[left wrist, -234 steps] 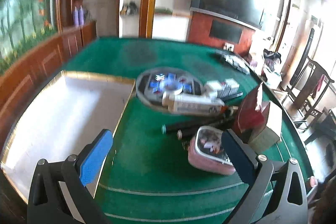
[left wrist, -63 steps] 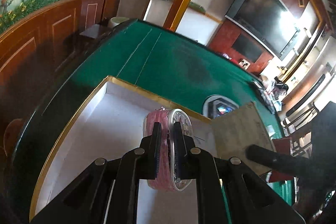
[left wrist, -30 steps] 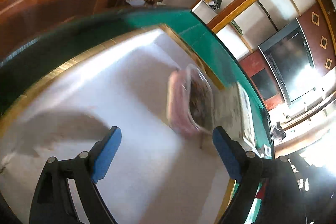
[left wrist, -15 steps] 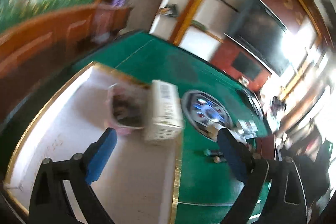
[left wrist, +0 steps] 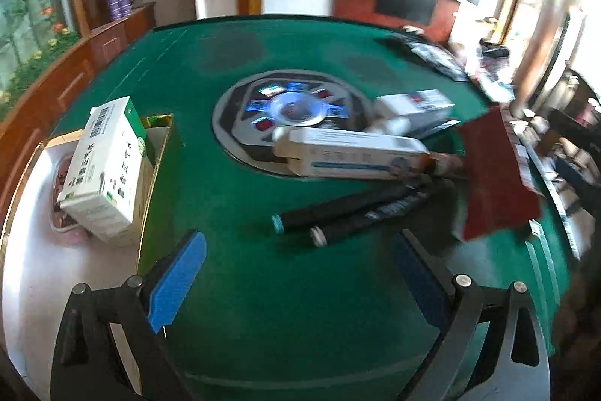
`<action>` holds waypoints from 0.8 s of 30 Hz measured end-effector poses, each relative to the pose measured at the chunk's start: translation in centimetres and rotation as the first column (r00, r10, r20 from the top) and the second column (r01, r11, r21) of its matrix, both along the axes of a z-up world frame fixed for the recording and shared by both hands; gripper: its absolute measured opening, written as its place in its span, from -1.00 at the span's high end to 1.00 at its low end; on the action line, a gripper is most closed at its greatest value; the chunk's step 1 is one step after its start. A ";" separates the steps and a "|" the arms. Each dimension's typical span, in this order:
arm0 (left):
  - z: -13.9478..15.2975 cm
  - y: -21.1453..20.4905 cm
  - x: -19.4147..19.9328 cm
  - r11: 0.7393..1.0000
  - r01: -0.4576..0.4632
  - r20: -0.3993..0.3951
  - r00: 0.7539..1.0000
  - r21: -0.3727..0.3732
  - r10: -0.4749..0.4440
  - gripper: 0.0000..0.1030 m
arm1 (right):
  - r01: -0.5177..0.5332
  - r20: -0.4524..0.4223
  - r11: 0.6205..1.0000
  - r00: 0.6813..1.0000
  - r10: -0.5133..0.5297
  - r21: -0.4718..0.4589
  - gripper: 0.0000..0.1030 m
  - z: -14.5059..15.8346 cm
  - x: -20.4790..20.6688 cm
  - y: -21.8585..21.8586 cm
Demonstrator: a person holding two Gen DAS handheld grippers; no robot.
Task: Organize objects
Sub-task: 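Move the left gripper back over the black markers, then close the left gripper on a black marker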
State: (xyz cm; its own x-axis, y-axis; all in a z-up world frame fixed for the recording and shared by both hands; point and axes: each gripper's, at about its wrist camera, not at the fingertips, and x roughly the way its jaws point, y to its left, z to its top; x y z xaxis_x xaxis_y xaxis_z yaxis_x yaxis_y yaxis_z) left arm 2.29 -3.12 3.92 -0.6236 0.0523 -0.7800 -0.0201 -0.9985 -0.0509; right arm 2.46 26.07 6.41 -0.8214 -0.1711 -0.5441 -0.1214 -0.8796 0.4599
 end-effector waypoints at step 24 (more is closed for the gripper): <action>-2.4 3.2 -0.9 0.988 0.128 0.115 0.984 0.085 -0.138 -0.15 | -0.112 0.073 0.975 0.989 0.128 -0.192 -0.88 -2.7 -0.3 0.8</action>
